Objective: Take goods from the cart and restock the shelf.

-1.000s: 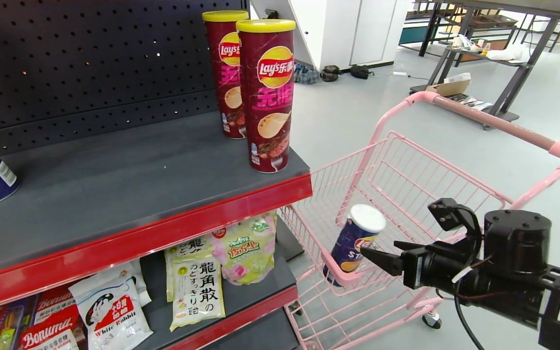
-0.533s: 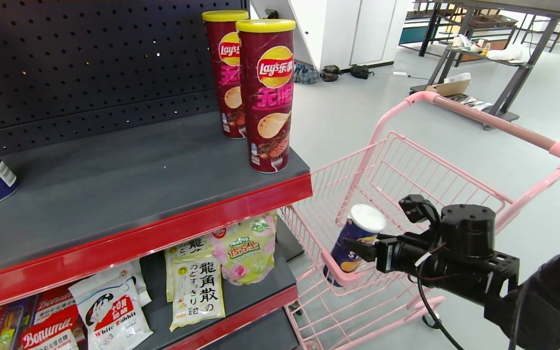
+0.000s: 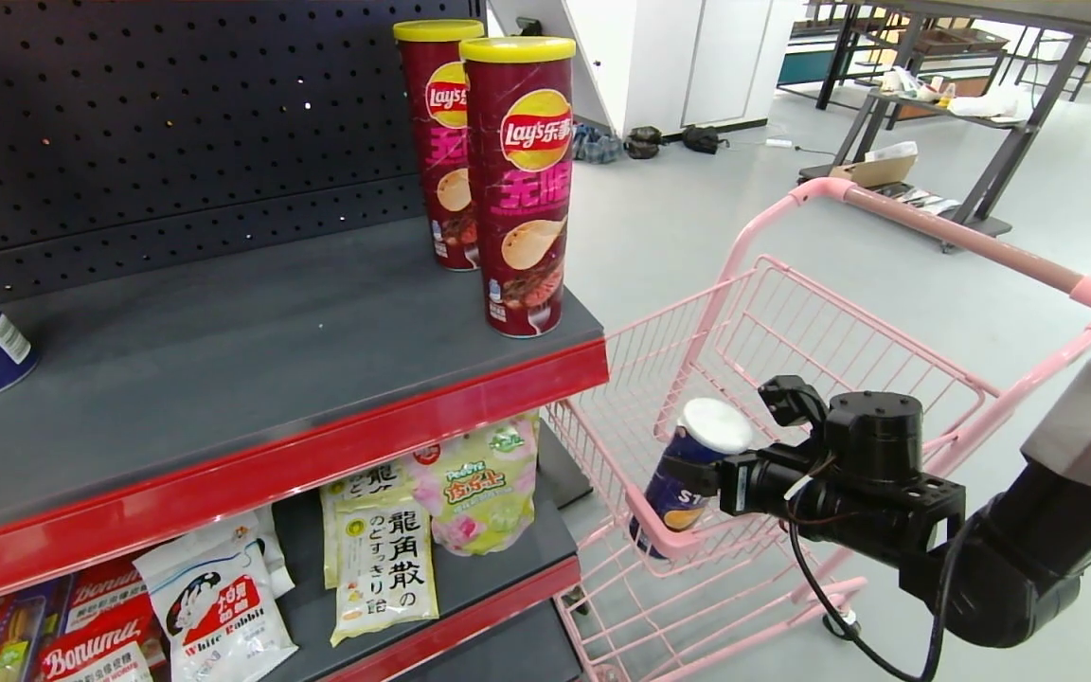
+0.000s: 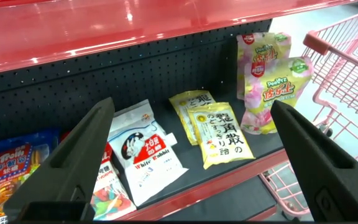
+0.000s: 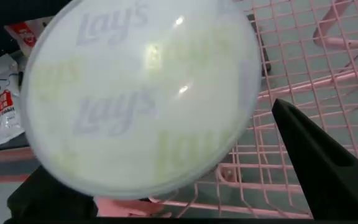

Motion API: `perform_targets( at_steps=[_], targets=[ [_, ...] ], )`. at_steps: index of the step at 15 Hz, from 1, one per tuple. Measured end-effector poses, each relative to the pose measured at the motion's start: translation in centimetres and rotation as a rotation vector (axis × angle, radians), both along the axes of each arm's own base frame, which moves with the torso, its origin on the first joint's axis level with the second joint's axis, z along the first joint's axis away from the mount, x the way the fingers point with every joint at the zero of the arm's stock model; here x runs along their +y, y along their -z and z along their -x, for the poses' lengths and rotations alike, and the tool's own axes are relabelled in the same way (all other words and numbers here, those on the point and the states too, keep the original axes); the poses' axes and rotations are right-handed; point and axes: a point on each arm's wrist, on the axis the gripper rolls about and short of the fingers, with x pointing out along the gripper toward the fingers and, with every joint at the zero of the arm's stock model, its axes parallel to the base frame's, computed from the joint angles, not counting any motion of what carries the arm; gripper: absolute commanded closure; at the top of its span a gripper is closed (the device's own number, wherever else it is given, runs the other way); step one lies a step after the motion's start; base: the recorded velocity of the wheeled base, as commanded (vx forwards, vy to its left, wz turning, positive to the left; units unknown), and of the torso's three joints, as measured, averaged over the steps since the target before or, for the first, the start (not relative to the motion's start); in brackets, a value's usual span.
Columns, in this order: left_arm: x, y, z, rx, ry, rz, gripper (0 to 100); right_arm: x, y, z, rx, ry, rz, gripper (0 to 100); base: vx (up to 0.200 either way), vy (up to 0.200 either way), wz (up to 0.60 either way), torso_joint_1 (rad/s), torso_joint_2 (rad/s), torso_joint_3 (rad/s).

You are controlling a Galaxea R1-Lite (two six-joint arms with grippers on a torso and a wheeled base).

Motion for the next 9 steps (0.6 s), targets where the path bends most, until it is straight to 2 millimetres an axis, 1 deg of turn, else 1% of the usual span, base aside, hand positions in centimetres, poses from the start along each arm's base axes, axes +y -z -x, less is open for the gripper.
perform_targets(
  at_steps=[9],
  targets=[
    [0.0,0.0,0.0,0.000,0.000,0.000,0,0.9,0.1,-1.8,-0.031,-0.005,-0.021,0,0.000,0.000,0.00,0.000,0.00,0.000]
  ],
)
